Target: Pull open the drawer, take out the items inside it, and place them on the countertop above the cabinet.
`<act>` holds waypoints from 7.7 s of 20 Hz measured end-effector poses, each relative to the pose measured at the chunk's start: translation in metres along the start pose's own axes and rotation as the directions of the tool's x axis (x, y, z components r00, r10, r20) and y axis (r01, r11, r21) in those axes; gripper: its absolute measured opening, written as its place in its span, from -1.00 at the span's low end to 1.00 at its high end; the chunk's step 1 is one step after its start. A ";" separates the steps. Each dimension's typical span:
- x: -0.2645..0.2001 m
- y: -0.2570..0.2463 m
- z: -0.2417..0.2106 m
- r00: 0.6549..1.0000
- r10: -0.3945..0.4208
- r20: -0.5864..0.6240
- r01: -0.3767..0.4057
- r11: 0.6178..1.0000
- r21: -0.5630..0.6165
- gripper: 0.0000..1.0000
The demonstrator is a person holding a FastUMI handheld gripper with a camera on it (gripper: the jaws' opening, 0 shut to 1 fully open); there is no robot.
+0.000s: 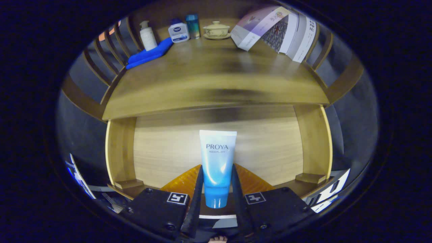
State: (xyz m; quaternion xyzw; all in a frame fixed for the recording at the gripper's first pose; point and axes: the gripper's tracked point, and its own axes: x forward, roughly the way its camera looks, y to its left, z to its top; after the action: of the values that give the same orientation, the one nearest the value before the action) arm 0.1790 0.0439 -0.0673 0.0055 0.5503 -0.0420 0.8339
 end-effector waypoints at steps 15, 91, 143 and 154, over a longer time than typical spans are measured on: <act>-0.024 0.013 0.124 0.992 0.000 0.127 0.003 1.000 -0.022 -0.05; -0.080 -0.023 -0.152 0.415 0.151 0.897 -0.186 0.979 -0.079 1.00; 0.078 -0.004 -0.035 0.530 0.054 0.846 0.019 0.997 -0.076 0.98; 0.100 0.001 0.029 0.556 0.061 0.829 0.004 0.997 -0.075 0.99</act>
State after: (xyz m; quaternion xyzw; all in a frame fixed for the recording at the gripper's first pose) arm 0.2448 0.0371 -0.1475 -0.0345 0.0935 -0.0074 0.9950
